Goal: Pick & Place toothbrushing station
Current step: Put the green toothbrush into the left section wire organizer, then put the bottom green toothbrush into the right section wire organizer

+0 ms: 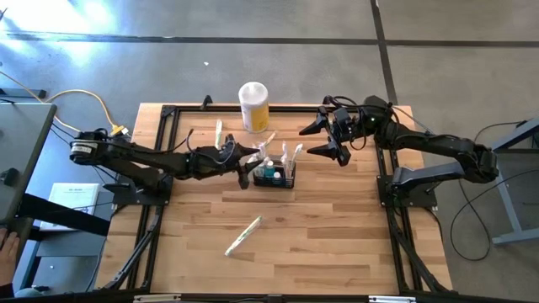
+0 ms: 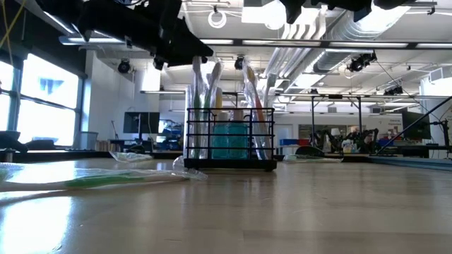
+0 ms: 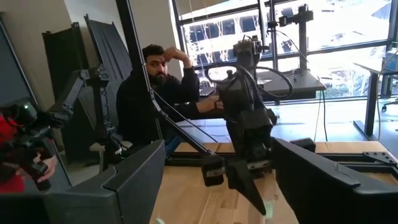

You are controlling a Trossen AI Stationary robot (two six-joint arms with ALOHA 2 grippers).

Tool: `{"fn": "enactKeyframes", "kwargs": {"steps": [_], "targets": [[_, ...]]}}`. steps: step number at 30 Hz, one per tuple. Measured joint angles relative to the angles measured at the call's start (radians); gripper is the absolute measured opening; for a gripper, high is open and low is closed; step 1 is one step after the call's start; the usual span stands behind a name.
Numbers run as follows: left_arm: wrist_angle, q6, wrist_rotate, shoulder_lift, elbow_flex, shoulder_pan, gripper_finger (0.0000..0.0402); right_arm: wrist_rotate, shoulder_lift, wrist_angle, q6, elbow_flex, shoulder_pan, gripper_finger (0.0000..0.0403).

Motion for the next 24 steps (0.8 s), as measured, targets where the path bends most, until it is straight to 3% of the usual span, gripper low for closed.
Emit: {"fn": "enactKeyframes", "kwargs": {"steps": [12, 20, 24], "targets": [[-0.075, -0.041, 0.006, -0.220, 0.002, -0.001, 0.0178, 0.000, 0.000, -0.003, 0.000, 0.000, 0.000, 0.0288], [-0.317, -0.312, 0.158, -0.359, 0.002, -0.088, 0.0178, -0.040, 0.000, -0.023, 0.064, 0.000, 0.000, 0.0288], [-0.373, -0.552, 0.270, -0.366, 0.001, -0.148, 0.0178, -0.053, 0.000, -0.038, 0.147, 0.000, 0.000, 0.0288]]}}
